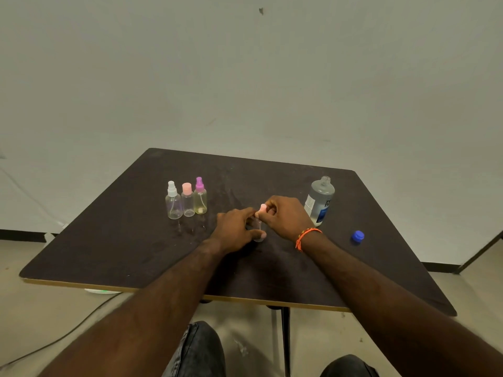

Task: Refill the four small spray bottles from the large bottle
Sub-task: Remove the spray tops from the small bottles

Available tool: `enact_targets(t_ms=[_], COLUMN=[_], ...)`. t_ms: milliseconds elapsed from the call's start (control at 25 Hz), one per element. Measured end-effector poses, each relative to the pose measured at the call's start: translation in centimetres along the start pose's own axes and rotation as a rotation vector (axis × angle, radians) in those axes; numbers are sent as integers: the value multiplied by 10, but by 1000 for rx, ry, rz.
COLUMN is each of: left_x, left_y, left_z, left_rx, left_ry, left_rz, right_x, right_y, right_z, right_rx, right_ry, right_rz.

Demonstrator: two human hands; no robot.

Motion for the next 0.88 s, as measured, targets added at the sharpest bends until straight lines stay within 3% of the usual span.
enact_targets(t_ms=[360,600,800,880], left_x=[5,6,7,6], left_y=[2,2,2,1], left_z=[2,3,3,2], left_rx=[-8,-14,-17,-20], left_ry=[39,53,58,62], left_rz=[15,40,42,41], right_x=[-2,-8,-19,-16], right_y=[10,8,10,7], right_z=[-3,-9,-6,-6], right_rx=[-166,-89,-212,-179], right_ry=[109,74,175,148], right_rz=[-5,115,4,46])
Point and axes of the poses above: each hand's wrist, its own z-axis away from the middle knuckle, its own y-axis out of the back of the hand, x = y × z, the point moved 1 cm from there along -z, towards the middle knuckle, and after that the axes turned 8 degrees about y, right-handed, at the moved point
